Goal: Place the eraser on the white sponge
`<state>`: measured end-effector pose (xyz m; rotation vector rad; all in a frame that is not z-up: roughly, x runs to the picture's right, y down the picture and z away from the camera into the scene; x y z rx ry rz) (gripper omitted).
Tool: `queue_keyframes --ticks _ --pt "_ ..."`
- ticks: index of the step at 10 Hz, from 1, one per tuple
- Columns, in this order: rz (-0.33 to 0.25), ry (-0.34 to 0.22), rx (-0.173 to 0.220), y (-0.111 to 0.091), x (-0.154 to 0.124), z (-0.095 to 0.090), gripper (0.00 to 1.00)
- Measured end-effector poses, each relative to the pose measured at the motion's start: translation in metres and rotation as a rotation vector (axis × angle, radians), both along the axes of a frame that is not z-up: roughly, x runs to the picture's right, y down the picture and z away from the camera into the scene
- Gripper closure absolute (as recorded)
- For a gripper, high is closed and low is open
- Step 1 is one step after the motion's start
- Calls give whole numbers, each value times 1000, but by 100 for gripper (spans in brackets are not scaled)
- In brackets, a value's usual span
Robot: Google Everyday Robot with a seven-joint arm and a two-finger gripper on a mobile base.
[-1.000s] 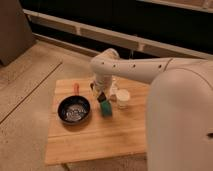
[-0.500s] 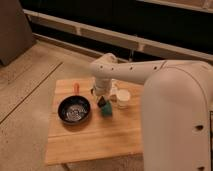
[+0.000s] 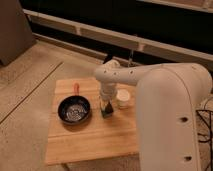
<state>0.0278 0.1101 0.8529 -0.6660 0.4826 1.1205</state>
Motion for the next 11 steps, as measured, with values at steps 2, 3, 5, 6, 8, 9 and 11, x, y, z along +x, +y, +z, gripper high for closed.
queue_keyframes --ticks 2,3,5,6,8,9,11 --pt "15 0 -33 8 -2 10 100" --pt "19 -11 -44 10 -3 17 100" --pt "12 -27 -46 7 -4 22 100" --pt "5 -35 -40 5 -7 24 100" --pt "-14 -51 -35 2 -12 26 100" --pt "-25 -56 -38 2 -13 26 97" --pt "-36 -62 -45 3 -15 25 78"
